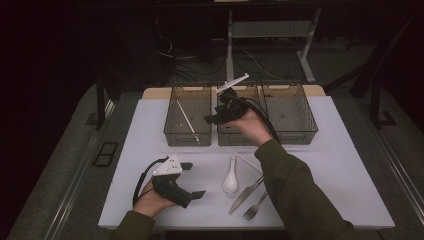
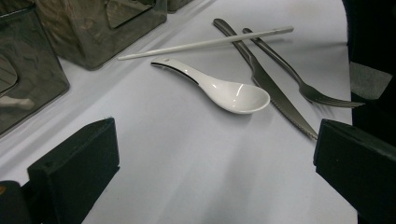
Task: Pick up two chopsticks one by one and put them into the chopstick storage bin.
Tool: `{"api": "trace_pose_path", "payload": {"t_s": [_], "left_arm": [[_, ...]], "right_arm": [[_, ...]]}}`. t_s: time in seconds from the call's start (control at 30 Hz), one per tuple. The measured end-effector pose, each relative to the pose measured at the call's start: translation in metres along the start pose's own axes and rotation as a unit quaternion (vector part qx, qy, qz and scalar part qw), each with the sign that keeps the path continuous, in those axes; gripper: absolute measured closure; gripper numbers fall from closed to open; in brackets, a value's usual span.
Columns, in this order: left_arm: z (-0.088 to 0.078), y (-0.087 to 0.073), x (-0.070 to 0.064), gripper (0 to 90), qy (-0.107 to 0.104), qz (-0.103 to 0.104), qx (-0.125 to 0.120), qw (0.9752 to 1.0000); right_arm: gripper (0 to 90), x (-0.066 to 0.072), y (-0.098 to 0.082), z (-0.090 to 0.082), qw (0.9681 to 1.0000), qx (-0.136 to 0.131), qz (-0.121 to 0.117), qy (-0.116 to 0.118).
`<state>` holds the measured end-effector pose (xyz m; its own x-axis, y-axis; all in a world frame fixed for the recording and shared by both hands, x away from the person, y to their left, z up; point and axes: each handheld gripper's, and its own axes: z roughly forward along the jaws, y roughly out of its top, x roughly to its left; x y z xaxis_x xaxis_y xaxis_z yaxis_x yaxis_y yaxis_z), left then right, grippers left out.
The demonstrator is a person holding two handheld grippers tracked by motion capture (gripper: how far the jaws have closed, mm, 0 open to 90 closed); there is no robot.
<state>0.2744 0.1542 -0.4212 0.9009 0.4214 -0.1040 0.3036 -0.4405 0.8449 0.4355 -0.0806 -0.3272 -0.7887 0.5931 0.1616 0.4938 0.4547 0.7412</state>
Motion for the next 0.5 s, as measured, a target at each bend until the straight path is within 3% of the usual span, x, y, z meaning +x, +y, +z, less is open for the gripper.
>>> {"api": "trace_pose_path", "payload": {"t_s": [0.23, 0.47, 0.5], "left_arm": [[0.000, -0.002, 0.001, 0.0, 0.001, -0.006, 0.000, 1.0000], [0.000, -0.003, 0.003, 0.0, 0.002, -0.012, -0.003, 0.9999], [-0.001, -0.003, 0.004, 0.0, 0.002, -0.006, 0.001, 1.0000]], "right_arm": [[35.4, -0.002, -0.013, -0.022, 0.9999, -0.016, -0.001, 0.006], [34.4, -0.006, -0.037, -0.041, 0.9996, -0.026, -0.006, 0.007], [34.0, -0.006, -0.040, -0.044, 0.9996, -0.028, -0.005, 0.006]]}}
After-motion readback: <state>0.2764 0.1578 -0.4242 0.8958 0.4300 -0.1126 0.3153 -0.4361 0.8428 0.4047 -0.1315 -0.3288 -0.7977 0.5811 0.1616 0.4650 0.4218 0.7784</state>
